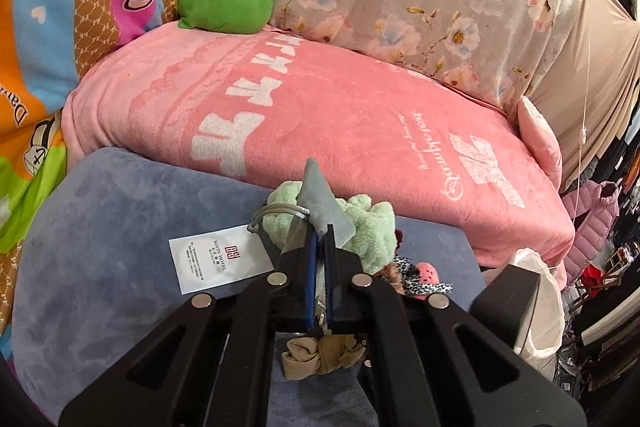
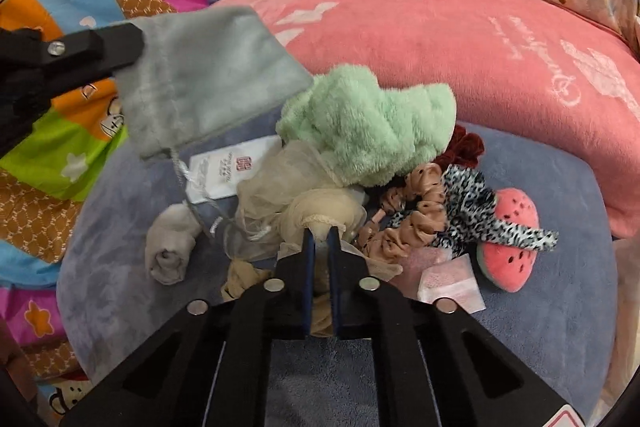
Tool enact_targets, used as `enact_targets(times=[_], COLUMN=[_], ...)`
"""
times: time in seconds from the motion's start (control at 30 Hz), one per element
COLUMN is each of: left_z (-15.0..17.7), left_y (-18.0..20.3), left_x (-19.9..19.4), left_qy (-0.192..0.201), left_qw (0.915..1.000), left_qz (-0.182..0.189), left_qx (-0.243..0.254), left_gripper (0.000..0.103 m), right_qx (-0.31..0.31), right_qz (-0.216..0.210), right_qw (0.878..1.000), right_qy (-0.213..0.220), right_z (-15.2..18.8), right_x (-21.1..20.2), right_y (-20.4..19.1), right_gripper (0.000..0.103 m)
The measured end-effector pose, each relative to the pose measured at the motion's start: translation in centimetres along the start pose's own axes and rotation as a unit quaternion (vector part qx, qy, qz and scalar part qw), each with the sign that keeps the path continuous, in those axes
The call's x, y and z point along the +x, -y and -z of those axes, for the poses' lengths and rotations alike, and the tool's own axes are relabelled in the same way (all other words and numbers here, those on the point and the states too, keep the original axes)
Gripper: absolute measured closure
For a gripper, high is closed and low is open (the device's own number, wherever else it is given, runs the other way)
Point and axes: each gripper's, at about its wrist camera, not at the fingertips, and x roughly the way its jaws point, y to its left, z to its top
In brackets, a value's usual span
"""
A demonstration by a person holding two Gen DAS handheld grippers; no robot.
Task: Collect trash
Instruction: 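Carry the mask and scrunchie over the white bin and open both grippers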
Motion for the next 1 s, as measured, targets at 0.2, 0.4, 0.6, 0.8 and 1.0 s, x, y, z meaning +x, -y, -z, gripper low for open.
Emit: enact_targets(times=[0.2, 0.4, 0.6, 0.8, 1.0], left_z=[-1.7, -3.3, -2.9, -0.4, 2.8], left_y=[3.6, 9.7, 17.9, 26.5, 32.8], left_x=[-1.4, -2.5, -2.0, 0.3, 2.4], left_qy=[0.022, 0.043, 0.038, 0.011, -0.018], left_qw=[0.9993, 0.9963, 0.9899, 0.9798, 0.9665], left_qz=[0.018, 0.053, 0.100, 0.142, 0.183], left_qx=[0.023, 0.053, 0.093, 0.140, 0.179], left_gripper=[0.100, 0.100, 0.100, 0.100, 0.100], right_qx=[0.010, 0.039, 0.081, 0.143, 0.186], right_qz=[0.006, 0.054, 0.129, 0.189, 0.236], right_qw=[0.998, 0.989, 0.976, 0.959, 0.943], right_qy=[0.069, 0.129, 0.156, 0.158, 0.143], right_z=[-1.6, -2.6, -1.2, 2.5, 5.9], right_x=[-6.4, -13.3, -18.7, -22.5, -24.3], right_y=[1.7, 6.4, 12.9, 20.3, 26.0], right_gripper=[0.099, 0.099, 0.099, 0.099, 0.099])
